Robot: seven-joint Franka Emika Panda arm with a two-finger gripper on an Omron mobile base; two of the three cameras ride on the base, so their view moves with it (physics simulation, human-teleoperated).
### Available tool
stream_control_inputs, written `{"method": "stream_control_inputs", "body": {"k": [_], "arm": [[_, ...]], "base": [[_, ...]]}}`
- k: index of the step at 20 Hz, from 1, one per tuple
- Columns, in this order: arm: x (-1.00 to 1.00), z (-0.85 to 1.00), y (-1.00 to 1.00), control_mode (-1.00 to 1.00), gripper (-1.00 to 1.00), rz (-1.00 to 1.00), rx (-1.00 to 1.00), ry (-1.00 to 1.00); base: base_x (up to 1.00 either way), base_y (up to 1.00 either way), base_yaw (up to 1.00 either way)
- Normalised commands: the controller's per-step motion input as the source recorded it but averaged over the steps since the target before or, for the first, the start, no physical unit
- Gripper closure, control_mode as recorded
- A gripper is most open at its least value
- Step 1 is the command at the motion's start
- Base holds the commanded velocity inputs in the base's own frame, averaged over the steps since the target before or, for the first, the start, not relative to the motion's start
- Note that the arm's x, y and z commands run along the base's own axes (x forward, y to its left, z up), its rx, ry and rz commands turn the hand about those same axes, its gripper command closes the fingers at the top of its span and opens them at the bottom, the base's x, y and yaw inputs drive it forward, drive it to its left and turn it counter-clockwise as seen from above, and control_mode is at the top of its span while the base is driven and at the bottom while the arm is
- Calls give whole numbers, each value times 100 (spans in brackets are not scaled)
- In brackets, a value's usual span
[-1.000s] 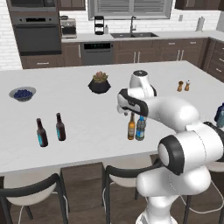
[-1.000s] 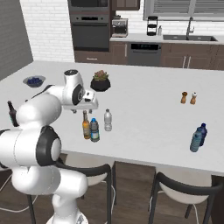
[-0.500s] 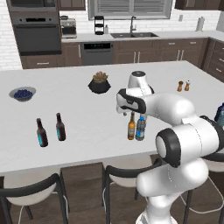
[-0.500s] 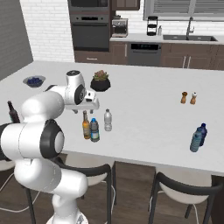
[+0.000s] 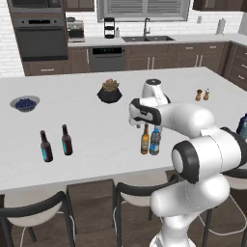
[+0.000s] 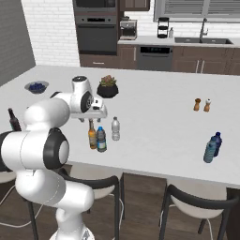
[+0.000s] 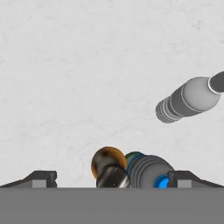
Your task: Move the plastic bottles in the middle to the plastics group, and the glass bottles in the middle to the glass group.
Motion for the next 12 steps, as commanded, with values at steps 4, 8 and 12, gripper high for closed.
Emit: {"method": "stream_control_inputs", "body": {"k": [4, 8, 12], "arm": [[0, -8, -11, -100, -100, 0, 0, 0], [0, -5, 0, -100, -100, 0, 0, 0], [3, -6, 3, -100, -100, 0, 0, 0]], "base": [[0, 0, 0], [0, 0, 0], [0, 0, 0]]}}
